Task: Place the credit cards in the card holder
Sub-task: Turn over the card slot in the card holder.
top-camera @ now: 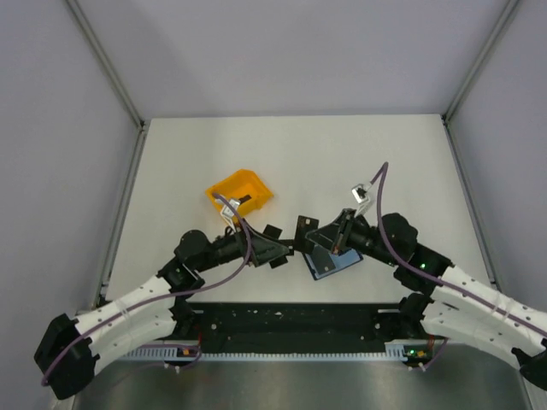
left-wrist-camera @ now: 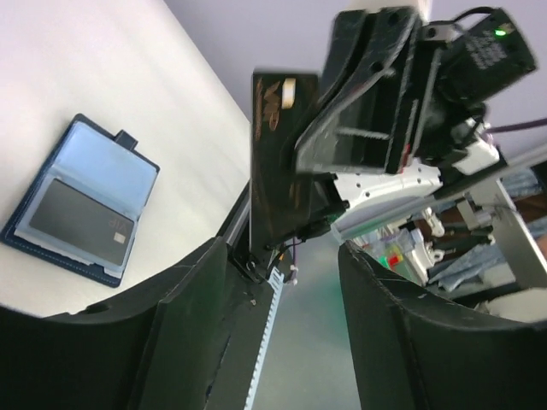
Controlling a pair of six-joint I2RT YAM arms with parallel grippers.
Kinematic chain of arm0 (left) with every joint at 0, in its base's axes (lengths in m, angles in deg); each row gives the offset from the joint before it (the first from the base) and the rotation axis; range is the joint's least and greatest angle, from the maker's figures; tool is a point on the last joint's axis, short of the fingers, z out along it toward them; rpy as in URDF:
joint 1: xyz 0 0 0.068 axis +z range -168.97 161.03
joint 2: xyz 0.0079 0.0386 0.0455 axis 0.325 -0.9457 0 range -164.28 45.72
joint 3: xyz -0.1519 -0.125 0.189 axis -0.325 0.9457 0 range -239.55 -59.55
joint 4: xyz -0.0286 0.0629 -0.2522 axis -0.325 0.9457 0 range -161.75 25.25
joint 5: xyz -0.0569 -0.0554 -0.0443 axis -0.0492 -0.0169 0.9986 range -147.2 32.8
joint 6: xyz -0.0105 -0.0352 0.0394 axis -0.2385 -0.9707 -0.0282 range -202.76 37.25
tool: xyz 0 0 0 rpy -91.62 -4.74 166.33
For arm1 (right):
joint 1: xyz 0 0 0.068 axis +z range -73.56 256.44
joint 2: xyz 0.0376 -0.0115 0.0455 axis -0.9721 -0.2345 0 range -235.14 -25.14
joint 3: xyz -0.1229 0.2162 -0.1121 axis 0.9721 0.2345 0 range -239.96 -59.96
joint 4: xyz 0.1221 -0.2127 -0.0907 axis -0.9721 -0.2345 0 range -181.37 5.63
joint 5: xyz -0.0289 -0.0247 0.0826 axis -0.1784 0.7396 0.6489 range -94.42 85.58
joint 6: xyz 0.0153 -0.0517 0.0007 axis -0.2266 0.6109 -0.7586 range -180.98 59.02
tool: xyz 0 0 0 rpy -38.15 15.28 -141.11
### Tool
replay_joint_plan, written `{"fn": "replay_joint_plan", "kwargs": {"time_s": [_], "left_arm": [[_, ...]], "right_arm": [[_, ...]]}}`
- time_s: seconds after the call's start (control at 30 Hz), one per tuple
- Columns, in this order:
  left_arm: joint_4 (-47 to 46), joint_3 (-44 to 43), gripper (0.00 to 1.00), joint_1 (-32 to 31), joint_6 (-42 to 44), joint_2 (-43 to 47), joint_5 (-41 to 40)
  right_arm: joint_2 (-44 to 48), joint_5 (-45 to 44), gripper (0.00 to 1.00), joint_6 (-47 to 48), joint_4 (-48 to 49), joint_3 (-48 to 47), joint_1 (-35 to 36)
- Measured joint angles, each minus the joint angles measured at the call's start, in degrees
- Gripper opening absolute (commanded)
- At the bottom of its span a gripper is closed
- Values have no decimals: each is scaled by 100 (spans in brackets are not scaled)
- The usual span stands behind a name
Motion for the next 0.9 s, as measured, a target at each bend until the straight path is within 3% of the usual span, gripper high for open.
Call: {"fn": "replay_joint_plan", "kwargs": {"time_s": [0.1,0.2,0.43,0.6,0.73,0.9], "left_arm": [[291,52,65,0,157,142,-264],[570,52,59,0,363,114,-402],[1169,48,46,-7,745,-710,-400],[1246,48,29,-55,841,-1121,-407],[1241,48,2,-107,942,-1309,-428],[1233,35,0,-153,1016,-1572,-463]], "right_arm": [[22,-861,0,382,-1591,-881,-164],[-234,-1261,0,772,-2796,-1567,-717],[-1591,-1392,0,1657,-4538,-1978,-1681],[-2444,-1333,0,2229,-5058,-2074,-1738],[-2879,-1443,0,2590,-5108,-2225,-1740],[-3252,-1624,0,2844,-5160,-2304,-1775]]}}
